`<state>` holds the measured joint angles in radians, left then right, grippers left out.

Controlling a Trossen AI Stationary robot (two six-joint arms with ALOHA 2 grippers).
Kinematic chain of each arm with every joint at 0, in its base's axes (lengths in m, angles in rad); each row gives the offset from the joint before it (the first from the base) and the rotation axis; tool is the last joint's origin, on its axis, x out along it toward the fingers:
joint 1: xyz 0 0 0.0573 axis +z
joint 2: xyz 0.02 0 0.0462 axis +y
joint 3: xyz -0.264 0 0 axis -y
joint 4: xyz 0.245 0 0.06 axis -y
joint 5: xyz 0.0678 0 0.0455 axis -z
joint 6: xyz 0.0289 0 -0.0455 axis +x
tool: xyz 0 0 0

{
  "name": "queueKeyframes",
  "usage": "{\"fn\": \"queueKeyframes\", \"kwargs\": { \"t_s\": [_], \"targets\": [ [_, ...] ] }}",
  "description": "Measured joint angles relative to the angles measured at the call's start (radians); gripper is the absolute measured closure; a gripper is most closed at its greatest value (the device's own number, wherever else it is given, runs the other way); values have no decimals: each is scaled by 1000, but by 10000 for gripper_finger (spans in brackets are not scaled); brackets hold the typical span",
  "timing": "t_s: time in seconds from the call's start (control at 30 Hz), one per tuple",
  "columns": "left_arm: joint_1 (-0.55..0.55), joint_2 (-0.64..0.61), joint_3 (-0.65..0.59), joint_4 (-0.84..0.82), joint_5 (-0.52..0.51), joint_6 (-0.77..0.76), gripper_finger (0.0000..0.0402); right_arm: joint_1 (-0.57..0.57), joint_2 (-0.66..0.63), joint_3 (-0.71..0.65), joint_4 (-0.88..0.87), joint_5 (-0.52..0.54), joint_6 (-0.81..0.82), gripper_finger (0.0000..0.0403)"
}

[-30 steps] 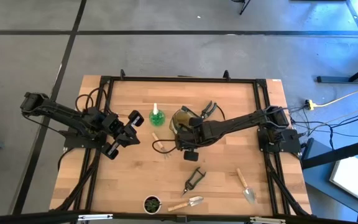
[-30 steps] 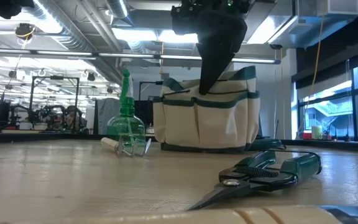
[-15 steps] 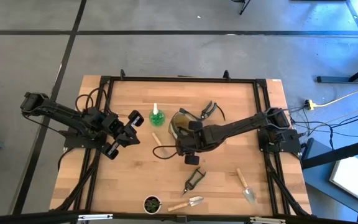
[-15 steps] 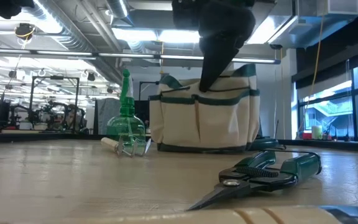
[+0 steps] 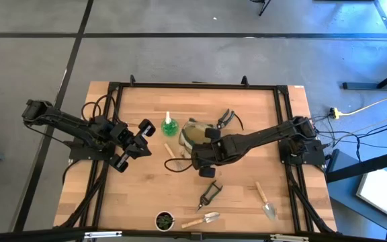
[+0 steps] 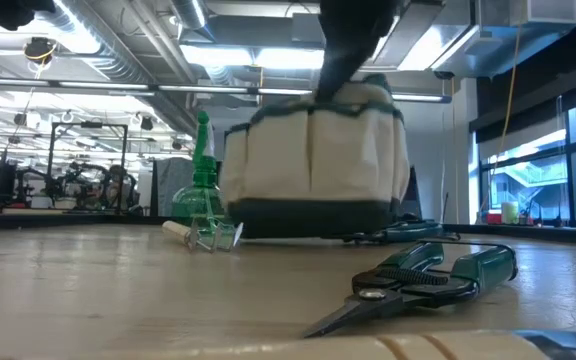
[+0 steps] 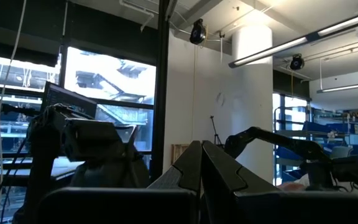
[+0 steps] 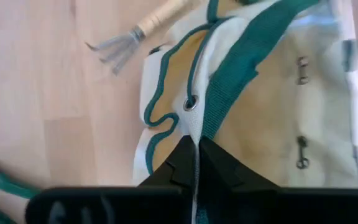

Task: Pick & Place Garden tools in Gardening bag
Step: Adjust the green gardening bag

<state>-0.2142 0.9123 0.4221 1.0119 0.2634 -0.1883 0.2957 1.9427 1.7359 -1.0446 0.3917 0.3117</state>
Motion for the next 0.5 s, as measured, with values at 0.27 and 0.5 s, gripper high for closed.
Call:
{"fn": "queueKeyframes", "kwargs": {
  "t_s": [0.27,0.5],
  "targets": [
    [0,0,0,1,0,-8,396,29,0,-6,0,-3,40,385],
    [0,0,0,1,0,-8,396,46,0,-7,-8,-24,81,385]
  ]
}}
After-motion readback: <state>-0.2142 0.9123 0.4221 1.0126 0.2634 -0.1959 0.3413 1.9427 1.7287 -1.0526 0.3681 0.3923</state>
